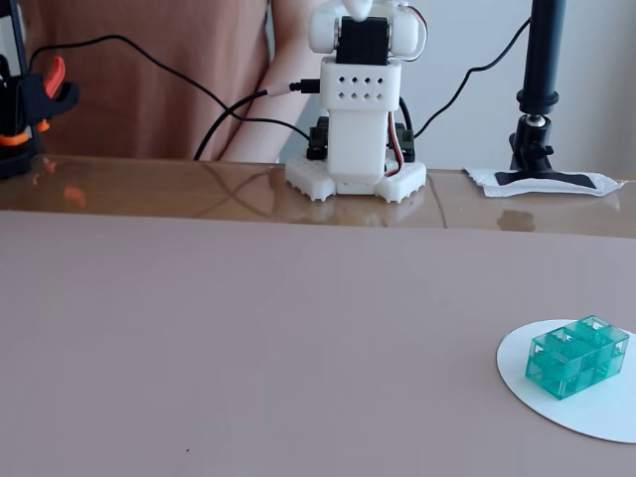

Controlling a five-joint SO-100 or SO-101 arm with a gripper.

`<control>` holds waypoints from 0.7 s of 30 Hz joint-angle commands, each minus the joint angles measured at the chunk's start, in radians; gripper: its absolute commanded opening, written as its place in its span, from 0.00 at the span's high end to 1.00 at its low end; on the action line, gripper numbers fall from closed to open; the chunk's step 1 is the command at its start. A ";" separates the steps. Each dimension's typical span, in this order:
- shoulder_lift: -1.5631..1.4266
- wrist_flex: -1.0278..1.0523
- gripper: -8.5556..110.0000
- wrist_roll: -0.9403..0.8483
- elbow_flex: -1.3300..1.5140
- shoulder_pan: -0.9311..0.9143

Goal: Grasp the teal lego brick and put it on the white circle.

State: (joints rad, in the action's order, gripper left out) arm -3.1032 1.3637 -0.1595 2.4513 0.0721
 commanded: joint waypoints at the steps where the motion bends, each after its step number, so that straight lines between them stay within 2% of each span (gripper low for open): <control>1: -0.051 -0.012 0.93 -0.012 0.081 0.011; 11: -0.140 -0.011 0.93 -0.057 0.253 0.006; 21: -0.158 -0.040 0.93 -0.009 0.325 0.057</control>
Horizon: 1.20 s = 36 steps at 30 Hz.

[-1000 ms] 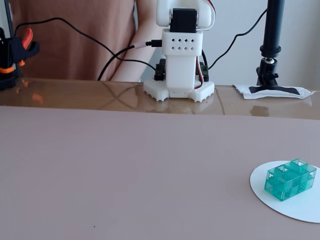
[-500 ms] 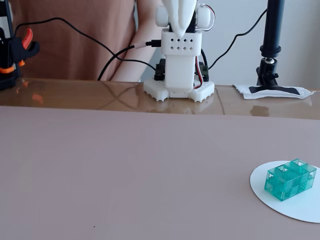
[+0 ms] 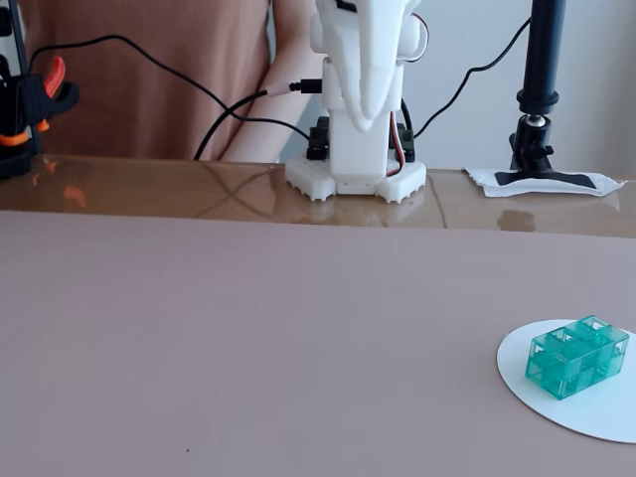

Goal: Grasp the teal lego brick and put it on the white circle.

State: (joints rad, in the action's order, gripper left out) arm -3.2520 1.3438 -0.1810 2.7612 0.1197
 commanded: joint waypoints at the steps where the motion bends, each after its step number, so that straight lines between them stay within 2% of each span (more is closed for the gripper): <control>1: -0.020 -0.023 0.93 0.012 0.034 0.009; 6: -0.106 -0.023 0.93 0.021 0.100 -0.005; 36: -0.106 -0.109 0.93 0.055 0.276 -0.005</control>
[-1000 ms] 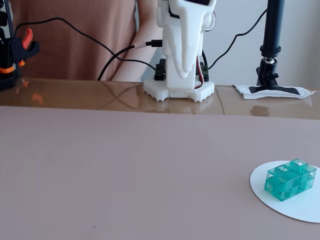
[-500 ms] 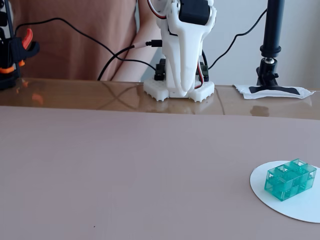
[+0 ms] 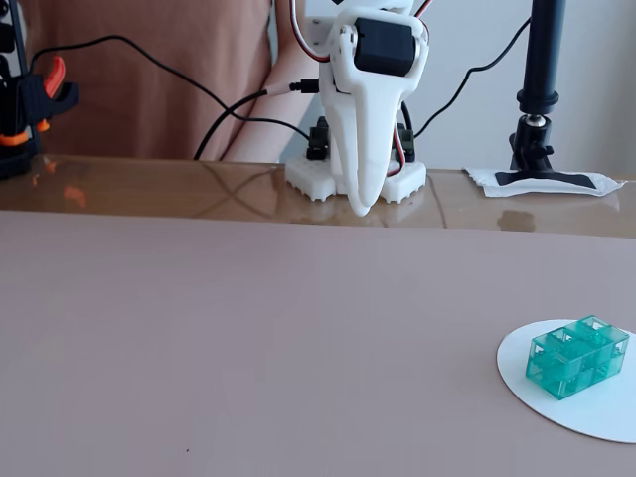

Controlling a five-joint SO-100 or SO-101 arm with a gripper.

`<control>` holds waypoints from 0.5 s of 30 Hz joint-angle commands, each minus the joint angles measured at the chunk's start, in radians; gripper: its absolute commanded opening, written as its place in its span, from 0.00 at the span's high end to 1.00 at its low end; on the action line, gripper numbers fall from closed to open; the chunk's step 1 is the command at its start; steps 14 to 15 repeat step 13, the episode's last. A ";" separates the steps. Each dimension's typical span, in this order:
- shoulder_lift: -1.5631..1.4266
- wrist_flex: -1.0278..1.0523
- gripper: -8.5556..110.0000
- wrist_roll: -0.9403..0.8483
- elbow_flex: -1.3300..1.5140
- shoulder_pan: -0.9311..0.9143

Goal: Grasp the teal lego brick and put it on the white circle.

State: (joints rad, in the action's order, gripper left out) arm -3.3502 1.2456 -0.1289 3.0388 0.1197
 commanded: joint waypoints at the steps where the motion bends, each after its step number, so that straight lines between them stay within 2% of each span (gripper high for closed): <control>1: -0.008 -0.011 0.93 -0.003 -0.002 -0.005; 15: -0.008 -0.012 0.91 0.002 0.000 -0.009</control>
